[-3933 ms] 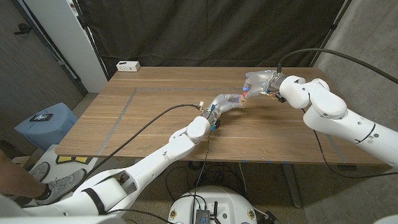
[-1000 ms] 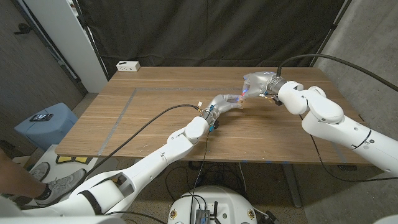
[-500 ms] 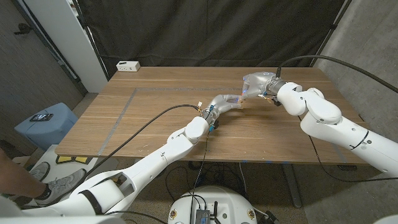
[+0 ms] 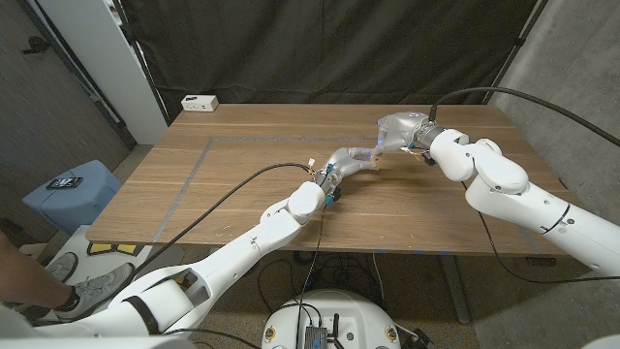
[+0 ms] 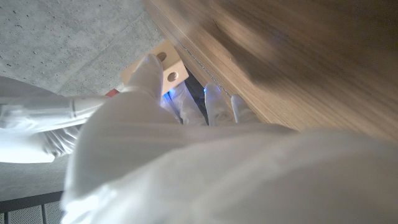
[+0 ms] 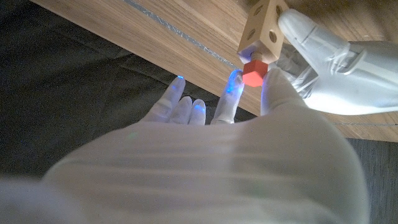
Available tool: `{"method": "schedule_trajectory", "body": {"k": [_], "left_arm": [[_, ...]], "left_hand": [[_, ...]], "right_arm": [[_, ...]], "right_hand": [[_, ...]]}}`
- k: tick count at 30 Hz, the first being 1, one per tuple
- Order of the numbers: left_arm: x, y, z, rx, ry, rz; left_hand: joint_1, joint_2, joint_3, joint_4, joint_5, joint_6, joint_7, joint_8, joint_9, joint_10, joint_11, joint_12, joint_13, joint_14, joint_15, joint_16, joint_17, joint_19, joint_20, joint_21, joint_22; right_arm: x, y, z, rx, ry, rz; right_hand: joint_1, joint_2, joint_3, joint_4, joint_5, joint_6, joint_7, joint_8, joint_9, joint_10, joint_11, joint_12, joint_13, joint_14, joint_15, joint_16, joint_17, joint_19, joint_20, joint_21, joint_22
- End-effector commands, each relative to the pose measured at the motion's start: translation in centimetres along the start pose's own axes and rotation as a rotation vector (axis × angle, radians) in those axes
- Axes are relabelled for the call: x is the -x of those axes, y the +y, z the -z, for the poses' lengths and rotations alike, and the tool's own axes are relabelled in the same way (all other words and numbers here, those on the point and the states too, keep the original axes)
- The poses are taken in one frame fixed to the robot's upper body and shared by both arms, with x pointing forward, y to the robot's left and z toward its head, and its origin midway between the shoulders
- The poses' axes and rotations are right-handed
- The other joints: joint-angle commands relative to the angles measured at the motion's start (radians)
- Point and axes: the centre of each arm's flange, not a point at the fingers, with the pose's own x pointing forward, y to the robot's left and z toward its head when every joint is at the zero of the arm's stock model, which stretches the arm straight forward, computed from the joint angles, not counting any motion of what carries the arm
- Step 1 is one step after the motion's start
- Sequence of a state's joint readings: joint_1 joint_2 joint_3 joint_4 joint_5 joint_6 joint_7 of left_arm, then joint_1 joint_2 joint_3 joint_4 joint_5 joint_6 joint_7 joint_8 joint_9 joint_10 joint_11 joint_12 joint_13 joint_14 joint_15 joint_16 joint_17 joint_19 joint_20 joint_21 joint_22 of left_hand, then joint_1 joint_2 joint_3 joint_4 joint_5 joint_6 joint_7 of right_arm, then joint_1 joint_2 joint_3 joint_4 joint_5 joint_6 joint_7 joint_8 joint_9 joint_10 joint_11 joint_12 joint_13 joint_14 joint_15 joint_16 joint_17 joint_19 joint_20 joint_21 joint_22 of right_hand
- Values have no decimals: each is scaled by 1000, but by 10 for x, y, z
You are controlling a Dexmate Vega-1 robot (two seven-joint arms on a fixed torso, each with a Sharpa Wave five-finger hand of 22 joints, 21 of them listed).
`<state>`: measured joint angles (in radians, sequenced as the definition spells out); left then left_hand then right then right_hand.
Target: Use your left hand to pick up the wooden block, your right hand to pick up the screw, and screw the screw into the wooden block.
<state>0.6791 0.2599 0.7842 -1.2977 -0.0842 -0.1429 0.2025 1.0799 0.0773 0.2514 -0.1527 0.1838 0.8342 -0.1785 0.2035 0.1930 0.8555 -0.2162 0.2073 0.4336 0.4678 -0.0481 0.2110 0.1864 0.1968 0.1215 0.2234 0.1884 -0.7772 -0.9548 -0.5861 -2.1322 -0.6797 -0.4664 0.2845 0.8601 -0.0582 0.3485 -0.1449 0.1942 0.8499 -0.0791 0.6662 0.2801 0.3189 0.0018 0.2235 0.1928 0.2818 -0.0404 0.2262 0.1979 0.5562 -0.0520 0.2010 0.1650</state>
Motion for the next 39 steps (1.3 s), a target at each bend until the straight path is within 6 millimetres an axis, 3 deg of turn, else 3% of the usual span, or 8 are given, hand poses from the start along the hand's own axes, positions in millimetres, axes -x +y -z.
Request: {"method": "schedule_trajectory", "body": {"k": [1,24,39], "left_arm": [[0,-1,-1,2,-4,6],[0,-1,-1,5,0,14],[1,-2,-1,7,0,10]], "left_hand": [[1,8,9,3,7,2,0,2,1,8,-3,4,1,12,-70,-2,1,8,2,-1,4],[1,10,11,2,8,4,0,3,1,4,-3,3,1,13,-70,-2,1,11,2,0,4],[2,13,14,2,8,3,1,3,1,4,-2,3,1,14,-66,-2,2,12,4,1,4]], "right_arm": [[-2,0,-1,21,18,18],[-3,4,-5,77,35,56],[-4,6,-9,100,53,94]], "right_hand": [[-22,1,0,9,-3,23,4,12,-4,24,-4,6,2,18,-32,9,2,16,-12,8,2],[-105,-3,-35,36,-3,130,16,34,-38,107,-13,8,1,77,-54,17,2,71,-19,8,4],[-110,3,-43,28,0,207,25,51,-56,151,-27,7,1,108,-66,21,0,100,-17,7,4]]}}
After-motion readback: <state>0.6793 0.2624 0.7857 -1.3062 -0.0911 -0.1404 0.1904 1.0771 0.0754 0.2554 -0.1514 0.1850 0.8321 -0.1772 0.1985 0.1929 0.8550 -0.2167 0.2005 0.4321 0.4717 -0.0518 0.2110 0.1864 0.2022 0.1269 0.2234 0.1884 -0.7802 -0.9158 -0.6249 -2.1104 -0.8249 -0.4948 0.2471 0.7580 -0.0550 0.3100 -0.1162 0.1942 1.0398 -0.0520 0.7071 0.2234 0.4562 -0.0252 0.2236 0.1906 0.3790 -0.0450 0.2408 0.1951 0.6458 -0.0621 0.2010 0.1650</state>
